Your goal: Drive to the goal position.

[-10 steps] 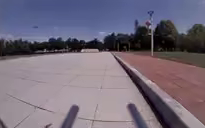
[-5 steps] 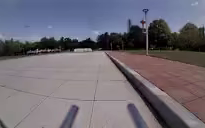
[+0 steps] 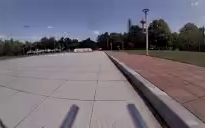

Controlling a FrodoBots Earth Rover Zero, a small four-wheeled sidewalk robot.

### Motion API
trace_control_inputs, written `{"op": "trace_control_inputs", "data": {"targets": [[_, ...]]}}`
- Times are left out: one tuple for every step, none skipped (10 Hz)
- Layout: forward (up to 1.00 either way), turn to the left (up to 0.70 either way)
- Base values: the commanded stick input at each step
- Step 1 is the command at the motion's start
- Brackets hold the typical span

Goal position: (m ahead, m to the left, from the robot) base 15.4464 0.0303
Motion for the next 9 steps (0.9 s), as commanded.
{"op": "trace_control_inputs", "data": {"targets": [[0.70,0.00],[0.70,0.00],[0.70,0.00],[0.70,0.00],[0.70,0.00],[0.70,0.00],[0.70,0.00],[0.70,0.00],[0.70,0.00]]}}
